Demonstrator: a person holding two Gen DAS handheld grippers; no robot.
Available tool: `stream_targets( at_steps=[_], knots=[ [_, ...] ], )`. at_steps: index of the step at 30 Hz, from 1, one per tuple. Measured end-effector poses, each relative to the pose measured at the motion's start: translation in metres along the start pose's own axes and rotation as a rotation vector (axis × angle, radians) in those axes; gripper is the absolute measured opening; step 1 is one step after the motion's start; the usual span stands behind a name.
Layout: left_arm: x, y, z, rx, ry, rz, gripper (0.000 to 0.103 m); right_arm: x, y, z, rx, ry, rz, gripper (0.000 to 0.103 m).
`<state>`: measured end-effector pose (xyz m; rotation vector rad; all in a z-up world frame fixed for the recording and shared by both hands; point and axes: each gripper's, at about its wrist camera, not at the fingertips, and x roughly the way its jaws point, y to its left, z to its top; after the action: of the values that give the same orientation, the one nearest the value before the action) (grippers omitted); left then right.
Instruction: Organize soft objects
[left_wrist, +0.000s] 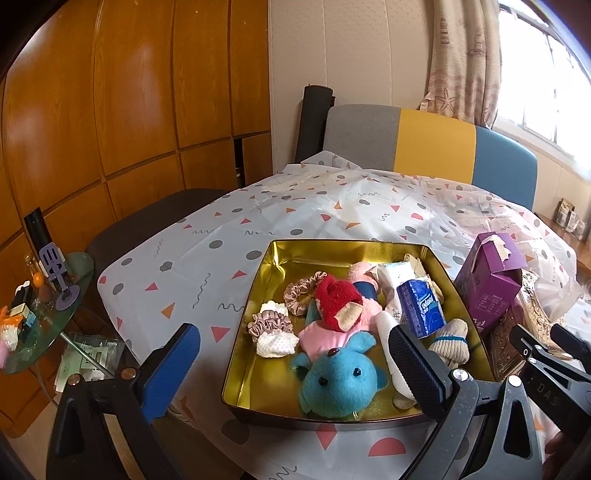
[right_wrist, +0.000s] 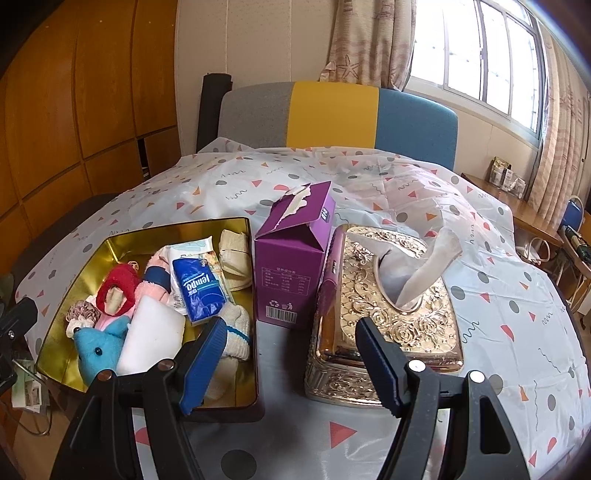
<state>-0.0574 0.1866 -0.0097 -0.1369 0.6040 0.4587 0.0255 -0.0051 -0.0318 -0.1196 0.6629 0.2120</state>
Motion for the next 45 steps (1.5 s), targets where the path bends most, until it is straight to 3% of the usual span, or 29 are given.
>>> stream_targets(
  at_steps=[45],
  knots=[
    [0.0034,0.0023,-0.0035,-0.003,0.035,0.007,0.103,0.0034,0.0026,-0.0036,-0.008,0.019,-0.002,0.073]
  ],
)
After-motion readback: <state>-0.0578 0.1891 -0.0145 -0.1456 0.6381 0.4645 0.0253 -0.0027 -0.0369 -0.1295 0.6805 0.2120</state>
